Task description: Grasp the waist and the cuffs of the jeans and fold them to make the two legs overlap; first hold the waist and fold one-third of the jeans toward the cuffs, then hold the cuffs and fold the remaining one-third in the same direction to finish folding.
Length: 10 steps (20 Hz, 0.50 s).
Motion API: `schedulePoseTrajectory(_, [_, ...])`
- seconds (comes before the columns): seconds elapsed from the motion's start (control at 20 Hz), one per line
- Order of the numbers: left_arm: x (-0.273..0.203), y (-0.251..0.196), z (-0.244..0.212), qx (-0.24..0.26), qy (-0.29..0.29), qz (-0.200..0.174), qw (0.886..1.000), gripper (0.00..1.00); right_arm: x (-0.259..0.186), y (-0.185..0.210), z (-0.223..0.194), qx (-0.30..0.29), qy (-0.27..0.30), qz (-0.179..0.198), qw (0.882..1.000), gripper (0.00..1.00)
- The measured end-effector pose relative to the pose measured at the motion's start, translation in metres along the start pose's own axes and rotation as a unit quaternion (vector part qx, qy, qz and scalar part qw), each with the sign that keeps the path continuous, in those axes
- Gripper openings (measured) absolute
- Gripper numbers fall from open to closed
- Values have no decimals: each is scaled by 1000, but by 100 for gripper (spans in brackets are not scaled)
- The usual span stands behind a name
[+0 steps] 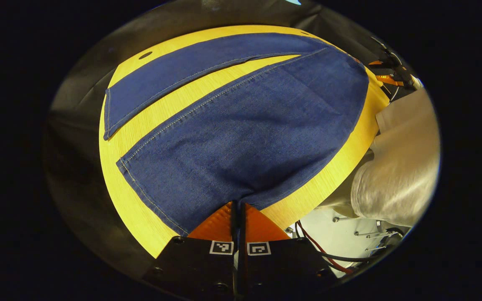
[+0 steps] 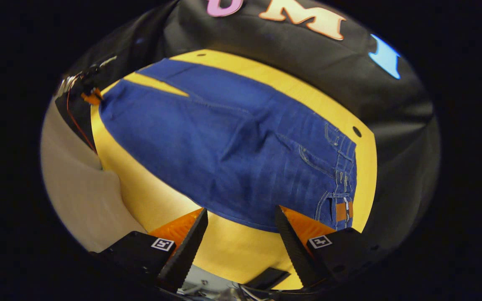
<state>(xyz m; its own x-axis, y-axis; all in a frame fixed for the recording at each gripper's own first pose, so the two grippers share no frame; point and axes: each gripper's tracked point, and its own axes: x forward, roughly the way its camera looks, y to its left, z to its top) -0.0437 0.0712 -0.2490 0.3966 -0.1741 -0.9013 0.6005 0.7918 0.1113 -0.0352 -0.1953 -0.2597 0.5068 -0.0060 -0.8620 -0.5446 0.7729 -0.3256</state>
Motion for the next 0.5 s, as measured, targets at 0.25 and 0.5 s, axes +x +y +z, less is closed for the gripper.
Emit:
schedulePoseTrajectory(0.25, [1, 0, 0, 2, 24, 5, 1000, 0, 23, -13, -20, -43, 52, 26, 997, 100])
schedulePoseTrajectory(0.5, [2, 0, 0, 4, 26, 17, 999, 0, 34, -15, -30, -62, 83, 43, 994, 100])
